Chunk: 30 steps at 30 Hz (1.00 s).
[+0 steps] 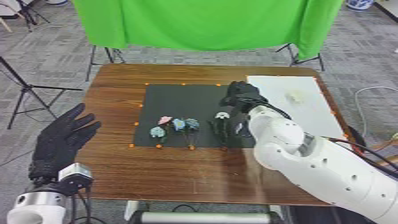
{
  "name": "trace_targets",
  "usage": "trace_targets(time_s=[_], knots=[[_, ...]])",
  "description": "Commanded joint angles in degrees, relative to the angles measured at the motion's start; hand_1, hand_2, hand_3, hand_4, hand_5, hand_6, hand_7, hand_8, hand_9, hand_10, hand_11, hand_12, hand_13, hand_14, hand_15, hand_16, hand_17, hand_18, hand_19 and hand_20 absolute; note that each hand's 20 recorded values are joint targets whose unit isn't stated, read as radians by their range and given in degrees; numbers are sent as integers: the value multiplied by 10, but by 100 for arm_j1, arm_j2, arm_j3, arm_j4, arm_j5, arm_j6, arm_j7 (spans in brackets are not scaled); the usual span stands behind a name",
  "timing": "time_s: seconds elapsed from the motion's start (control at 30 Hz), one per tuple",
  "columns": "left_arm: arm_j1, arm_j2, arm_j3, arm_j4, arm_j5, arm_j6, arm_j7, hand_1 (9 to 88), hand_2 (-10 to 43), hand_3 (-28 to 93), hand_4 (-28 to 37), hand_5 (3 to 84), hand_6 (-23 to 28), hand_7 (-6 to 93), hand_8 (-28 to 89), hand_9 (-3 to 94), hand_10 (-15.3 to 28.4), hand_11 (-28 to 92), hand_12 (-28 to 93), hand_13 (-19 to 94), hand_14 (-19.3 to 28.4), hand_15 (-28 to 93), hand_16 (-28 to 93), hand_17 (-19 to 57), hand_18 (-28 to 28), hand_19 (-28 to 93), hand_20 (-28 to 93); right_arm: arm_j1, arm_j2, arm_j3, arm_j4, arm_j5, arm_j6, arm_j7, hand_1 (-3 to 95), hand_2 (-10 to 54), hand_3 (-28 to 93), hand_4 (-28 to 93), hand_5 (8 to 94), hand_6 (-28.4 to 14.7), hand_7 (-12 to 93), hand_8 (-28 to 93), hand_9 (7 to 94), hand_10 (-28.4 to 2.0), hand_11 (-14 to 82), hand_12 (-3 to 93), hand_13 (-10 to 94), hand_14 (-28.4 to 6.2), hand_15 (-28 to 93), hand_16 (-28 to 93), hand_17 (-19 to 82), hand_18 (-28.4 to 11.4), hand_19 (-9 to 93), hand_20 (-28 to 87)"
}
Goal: Arrange flowers
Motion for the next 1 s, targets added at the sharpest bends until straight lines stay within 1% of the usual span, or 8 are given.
trace_targets(time_s=[0.03, 0.23, 0.37, 0.43, 0.5, 0.53, 0.7, 1.0], knots=[[12, 60, 51, 7, -28, 30, 31, 253, 62, 817, -184, 391, 107, 135, -96, 367, 204, 274, 93, 276, 274, 511, -102, -84, 242, 602, -57, 974, 1037, -189, 716, 423, -254, 415, 211, 41, 924, -232, 551, -62, 192, -142, 584, -188, 213, 136, 656, -116, 801, 113, 326, -242, 932, 425], [-41, 86, 67, 13, -9, -16, 11, 253, 61, 818, -183, 391, 107, 134, -96, 366, 204, 274, 93, 275, 274, 511, -102, -85, 241, 602, -57, 1023, 1267, -21, 1088, 579, -828, 605, 225, 14, 928, -242, 495, -70, 187, -141, 516, -188, 197, 131, 630, -111, 808, 97, 311, -235, 932, 400], [-78, 89, 88, 33, -1, -54, 19, 253, 61, 817, -184, 390, 106, 134, -95, 366, 205, 275, 94, 275, 273, 511, -103, -85, 242, 602, -58, 1060, 1308, -32, 1302, 787, -920, 761, 229, 0, 930, -250, 472, -71, 191, -142, 494, -190, 184, 128, 624, -110, 813, 87, 309, -234, 932, 391], [-94, 87, 111, 39, -26, -17, 30, 253, 62, 817, -185, 390, 106, 135, -95, 367, 205, 275, 94, 275, 274, 511, -103, -84, 242, 602, -58, 932, 1276, 104, 1377, 713, -1035, 737, 231, -3, 931, -254, 466, -71, 190, -143, 484, -191, 180, 128, 622, -109, 816, 83, 306, -233, 932, 390], [-63, 85, 121, 28, -31, -13, 64, 252, 61, 818, -184, 390, 106, 134, -95, 367, 205, 275, 94, 275, 273, 512, -102, -85, 242, 602, -58, 872, 1212, 142, 1448, 745, -1022, 739, 232, -6, 931, -257, 462, -70, 192, -144, 479, -190, 179, 129, 621, -109, 818, 80, 304, -231, 932, 387], [-76, 64, 121, 38, -18, -36, 36, 253, 62, 817, -184, 390, 106, 135, -95, 367, 205, 275, 94, 275, 274, 512, -102, -84, 242, 602, -58, 788, 1155, 250, 1486, 700, -1104, 719, 232, -6, 932, -258, 461, -70, 192, -144, 478, -189, 179, 130, 621, -108, 819, 79, 303, -232, 932, 386], [-40, 28, 129, 34, -47, -9, 75, 253, 62, 817, -183, 390, 107, 135, -96, 367, 204, 275, 93, 275, 273, 510, -102, -85, 242, 602, -58, 586, 908, 511, 1650, 659, -1324, 698, 233, -9, 932, -262, 454, -67, 189, -146, 469, -182, 172, 128, 621, -108, 822, 75, 303, -232, 932, 385], [-53, -5, 121, 40, -56, -4, 85, 253, 62, 817, -183, 390, 106, 136, -96, 366, 204, 275, 94, 275, 274, 510, -102, -85, 242, 602, -57, 412, 628, 737, 1843, 731, -1570, 539, 230, -18, 932, -267, 393, -45, 173, -142, 443, -181, 144, 126, 624, -107, 829, 69, 297, -236, 932, 382]])
